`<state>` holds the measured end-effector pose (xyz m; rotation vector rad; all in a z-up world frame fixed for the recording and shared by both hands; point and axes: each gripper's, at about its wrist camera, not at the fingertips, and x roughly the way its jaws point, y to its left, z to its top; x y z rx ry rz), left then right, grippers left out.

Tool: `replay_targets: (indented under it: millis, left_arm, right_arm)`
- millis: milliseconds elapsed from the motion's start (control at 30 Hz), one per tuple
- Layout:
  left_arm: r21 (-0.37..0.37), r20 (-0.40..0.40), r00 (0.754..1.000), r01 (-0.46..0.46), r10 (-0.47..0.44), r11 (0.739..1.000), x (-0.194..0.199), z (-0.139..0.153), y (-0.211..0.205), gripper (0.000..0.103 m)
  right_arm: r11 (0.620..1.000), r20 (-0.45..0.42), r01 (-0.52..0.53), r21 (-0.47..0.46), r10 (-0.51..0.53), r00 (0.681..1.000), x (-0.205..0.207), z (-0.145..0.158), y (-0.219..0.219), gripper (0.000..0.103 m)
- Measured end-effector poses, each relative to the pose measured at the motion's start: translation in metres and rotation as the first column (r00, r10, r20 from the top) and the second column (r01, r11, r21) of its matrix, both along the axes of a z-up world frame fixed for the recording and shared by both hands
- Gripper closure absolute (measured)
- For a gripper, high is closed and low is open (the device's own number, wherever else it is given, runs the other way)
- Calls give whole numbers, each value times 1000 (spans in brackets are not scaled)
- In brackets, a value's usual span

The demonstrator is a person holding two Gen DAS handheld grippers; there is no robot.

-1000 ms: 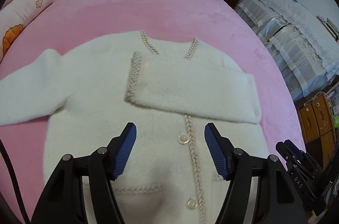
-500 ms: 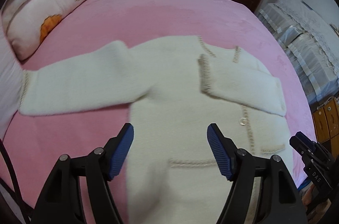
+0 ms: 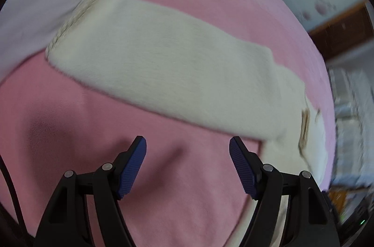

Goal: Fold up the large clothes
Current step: 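Grasp the other sleeve cuff with the left tool, then lay the held sleeve across the cardigan body with the left tool and release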

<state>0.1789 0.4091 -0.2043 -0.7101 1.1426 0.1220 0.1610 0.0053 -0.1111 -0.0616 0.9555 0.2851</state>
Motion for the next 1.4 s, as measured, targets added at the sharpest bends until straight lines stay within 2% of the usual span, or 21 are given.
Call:
replay_targets:
  millis: [67, 167, 200, 367, 467, 500, 567, 633, 700, 800, 933, 1000, 1067, 1200, 1300, 1400]
  left_arm:
    - [-53, -6, 998, -61, 60, 997, 2, -16, 21, 32]
    - [-169, -29, 990, -143, 140, 975, 7, -43, 45, 32]
    - [-186, -34, 987, -160, 156, 969, 9, -49, 50, 32]
    - [-121, -23, 979, -204, 203, 972, 28, -54, 61, 32]
    - [-79, -14, 967, -256, 255, 964, 35, -55, 60, 32]
    - [-38, -5, 959, -283, 283, 958, 36, -53, 57, 36]
    - [74, 21, 946, -323, 322, 943, 37, -45, 48, 73]
    - [120, 58, 937, -349, 344, 929, 38, -33, 35, 88]
    - [209, 95, 935, -353, 341, 912, 42, -13, 15, 90]
    - [334, 190, 953, -288, 236, 897, 53, 29, -29, 91]
    - [411, 280, 960, -142, 24, 900, 64, 75, -103, 91]
    - [433, 307, 946, -40, -106, 901, 69, 91, -155, 91]
    - [457, 311, 920, 77, -240, 886, 72, 100, -211, 91]
    - [447, 295, 856, 269, -424, 853, 81, 93, -301, 91]
    - [392, 235, 815, 419, -530, 819, 82, 70, -356, 87]
    - [278, 152, 799, 530, -582, 801, 84, 33, -390, 64]
  right_arm:
    - [1000, -11, -13, -4, 13, 1000, 7, -8, 13, 67]
    - [1000, -30, -26, -5, 26, 999, 14, -18, 26, 67]
    - [999, -36, -31, -4, 31, 999, 16, -21, 30, 67]
    - [999, -52, -51, -16, 50, 997, 17, -33, 41, 67]
    - [998, -64, -50, -23, 49, 997, 16, -41, 40, 67]
    - [999, -69, -49, -24, 47, 996, 15, -43, 38, 67]
    - [999, -81, -42, -28, 40, 996, 14, -48, 31, 67]
    - [999, -90, -32, -28, 29, 995, 12, -51, 21, 67]
    - [1000, -96, -14, -24, 12, 995, 11, -52, 9, 67]
    - [1000, -96, 17, -12, -18, 995, 9, -51, -14, 67]
    - [997, -100, 75, 19, -73, 992, 6, -51, -45, 67]
    - [993, -108, 107, 40, -102, 989, 4, -52, -62, 67]
    - [988, -115, 142, 57, -135, 984, 3, -53, -78, 67]
    - [976, -119, 204, 82, -193, 974, -1, -54, -109, 67]
    - [965, -114, 249, 88, -238, 964, -4, -55, -134, 67]
    - [950, -125, 299, 93, -286, 950, -8, -59, -161, 67]
